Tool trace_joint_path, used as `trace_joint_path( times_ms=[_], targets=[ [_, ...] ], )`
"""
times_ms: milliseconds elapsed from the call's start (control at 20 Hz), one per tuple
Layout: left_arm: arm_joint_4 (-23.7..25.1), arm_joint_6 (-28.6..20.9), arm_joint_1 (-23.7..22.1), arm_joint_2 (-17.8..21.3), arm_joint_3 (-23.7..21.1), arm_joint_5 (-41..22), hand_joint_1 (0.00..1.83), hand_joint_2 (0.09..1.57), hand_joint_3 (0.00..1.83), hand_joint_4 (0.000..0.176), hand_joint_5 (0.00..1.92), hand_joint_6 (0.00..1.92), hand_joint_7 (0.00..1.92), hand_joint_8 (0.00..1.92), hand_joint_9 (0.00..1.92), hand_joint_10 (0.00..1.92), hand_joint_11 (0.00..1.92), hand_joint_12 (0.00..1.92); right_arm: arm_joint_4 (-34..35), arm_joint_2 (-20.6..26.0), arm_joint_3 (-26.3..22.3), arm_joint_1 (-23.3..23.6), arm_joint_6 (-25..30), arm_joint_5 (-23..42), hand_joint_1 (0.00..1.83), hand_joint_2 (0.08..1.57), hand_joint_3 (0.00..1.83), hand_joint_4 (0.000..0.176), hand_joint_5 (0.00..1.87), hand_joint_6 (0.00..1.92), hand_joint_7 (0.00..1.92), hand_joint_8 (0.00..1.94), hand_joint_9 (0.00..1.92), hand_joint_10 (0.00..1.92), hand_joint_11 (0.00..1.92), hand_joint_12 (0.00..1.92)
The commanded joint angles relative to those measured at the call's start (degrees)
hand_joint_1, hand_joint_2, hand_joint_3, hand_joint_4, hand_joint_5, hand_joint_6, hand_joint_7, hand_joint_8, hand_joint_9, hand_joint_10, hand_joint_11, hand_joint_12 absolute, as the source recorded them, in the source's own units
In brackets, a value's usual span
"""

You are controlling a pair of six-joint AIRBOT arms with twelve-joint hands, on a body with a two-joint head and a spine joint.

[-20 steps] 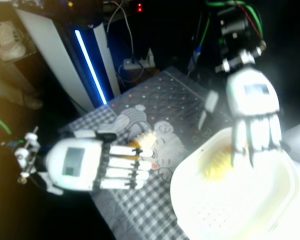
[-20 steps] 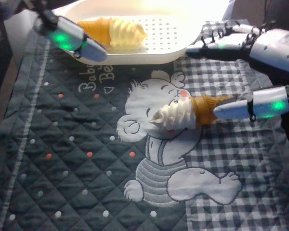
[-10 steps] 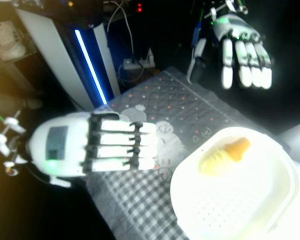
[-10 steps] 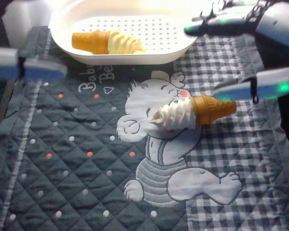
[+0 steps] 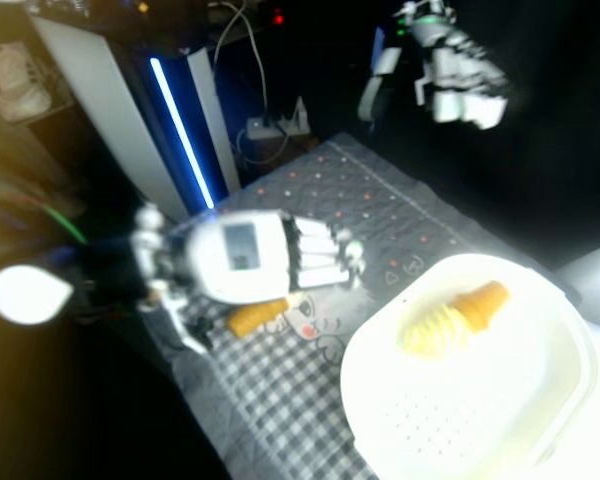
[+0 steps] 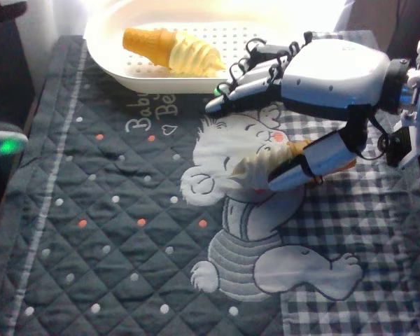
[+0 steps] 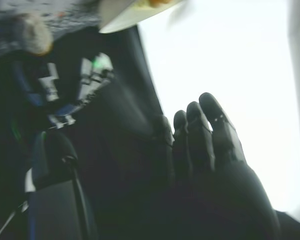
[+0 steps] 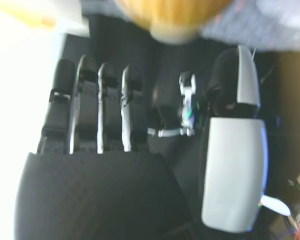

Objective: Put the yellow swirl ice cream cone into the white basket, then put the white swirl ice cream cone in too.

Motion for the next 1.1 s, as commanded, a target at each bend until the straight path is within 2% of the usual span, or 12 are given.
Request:
trace_joint_path(
  times_ms=[0, 250, 300, 450, 550, 600, 650, 700, 750, 800, 950, 1050],
  targets=[
    [0.7, -0.7, -0.5, -0.5, -0.2, -7.1, 0.91, 0.77, 0.0, 0.0, 0.43, 0.0, 0.31, 0.0, 0.32, 0.01, 0.0, 1.12, 2.1, -0.4, 0.1, 0.7, 0.4, 3.6, 0.84, 0.9, 0.0, 0.04, 0.41, 0.0, 0.39, 0.01, 0.45, 0.02, 0.06, 0.93],
    [0.1, -1.9, 0.7, -0.5, -0.2, -7.4, 0.94, 0.76, 0.0, 0.0, 0.43, 0.0, 0.31, 0.0, 0.31, 0.0, 0.0, 1.14, -1.1, -0.3, -0.8, 0.7, 0.4, -0.8, 0.92, 0.87, 0.0, 0.018, 0.42, 0.0, 0.48, 0.0, 0.56, 0.02, 0.13, 1.07],
    [-0.2, -2.2, 1.3, -0.5, -0.2, -7.6, 0.98, 0.73, 0.0, 0.0, 0.41, 0.0, 0.31, 0.0, 0.33, 0.01, 0.0, 1.16, -1.9, -0.1, -1.0, 0.6, 0.5, -1.9, 1.0, 0.84, 0.0, 0.022, 0.44, 0.0, 0.57, 0.01, 0.71, 0.03, 0.38, 1.03],
    [-0.7, -2.9, 2.2, -0.5, -0.2, -8.1, 0.98, 0.72, 0.0, 0.0, 0.42, 0.01, 0.32, 0.0, 0.33, 0.01, 0.0, 1.19, -4.5, 0.2, -1.5, 0.4, 1.0, -4.5, 1.09, 0.82, 0.0, 0.0, 0.49, 0.01, 0.6, 0.01, 0.8, 0.04, 0.56, 0.99],
    [-0.9, -3.0, 2.4, -0.5, -0.2, -8.1, 0.99, 0.72, 0.0, 0.0, 0.45, 0.01, 0.33, 0.0, 0.33, 0.01, 0.0, 1.25, -4.8, 0.1, -1.5, 0.0, 1.0, -5.5, 1.12, 0.82, 0.0, 0.0, 0.5, 0.0, 0.7, 0.02, 0.95, 0.1, 0.64, 1.28],
    [-0.9, -3.1, 2.4, -0.5, -0.2, -8.1, 0.99, 0.72, 0.0, 0.0, 0.47, 0.01, 0.34, 0.01, 0.35, 0.01, 0.0, 1.33, -4.9, 0.0, -1.4, -0.1, 1.0, -5.7, 1.16, 0.84, 0.01, 0.0, 0.58, 0.0, 0.56, 0.81, 0.69, 1.36, 0.71, 1.79],
    [-1.0, -3.2, 2.5, -0.5, -0.2, -8.1, 0.98, 0.72, 0.0, 0.0, 0.48, 0.01, 0.35, 0.01, 0.36, 0.02, 0.0, 1.35, -4.9, -0.2, -1.2, -0.2, 1.0, -5.8, 1.2, 0.87, 0.01, 0.0, 0.61, 0.0, 0.57, 1.02, 0.68, 1.67, 0.77, 1.9],
    [-1.0, -3.3, 2.6, -0.6, -0.2, -8.2, 0.97, 0.72, 0.0, 0.0, 0.47, 0.01, 0.36, 0.01, 0.36, 0.02, 0.0, 1.36, -4.9, -0.4, -1.1, -0.3, 1.0, -6.0, 1.31, 0.93, 0.01, 0.0, 0.67, 0.01, 0.66, 1.08, 0.77, 1.71, 0.8, 1.91],
    [-1.1, -3.4, 2.6, -0.6, -0.2, -8.2, 0.98, 0.72, 0.0, 0.0, 0.48, 0.01, 0.35, 0.0, 0.36, 0.01, 0.0, 1.34, -4.9, -0.6, -1.0, -0.4, 1.0, -6.2, 1.37, 1.03, 0.01, 0.0, 0.85, 0.04, 0.96, 0.97, 0.84, 1.41, 0.75, 1.7],
    [-1.1, -3.5, 2.8, -0.6, -0.2, -8.3, 1.0, 0.72, 0.0, 0.0, 0.49, 0.01, 0.34, 0.0, 0.35, 0.01, 0.0, 1.32, -4.8, -0.7, -0.9, -0.5, 1.0, -6.3, 1.3, 1.08, 0.01, 0.0, 0.96, 0.58, 1.05, 1.05, 0.94, 1.3, 0.82, 1.62],
    [-1.3, -3.6, 3.1, -0.6, -0.2, -8.4, 1.04, 0.7, 0.0, 0.0, 0.49, 0.01, 0.35, 0.0, 0.37, 0.02, 0.0, 1.36, -4.5, -1.3, -0.4, -0.6, 1.0, -6.3, 1.27, 1.06, 0.0, 0.0, 1.2, 0.46, 1.07, 1.03, 1.01, 1.42, 0.92, 1.78],
    [-1.5, -3.6, 3.3, -0.8, -0.1, -8.4, 1.04, 0.72, 0.0, 0.0, 0.5, 0.01, 0.36, 0.0, 0.37, 0.02, 0.0, 1.33, -2.4, -1.5, 0.0, -0.6, 1.0, -6.3, 1.27, 1.05, 0.0, 0.0, 1.14, 0.61, 1.14, 0.84, 1.07, 1.23, 0.98, 1.66]
  ],
)
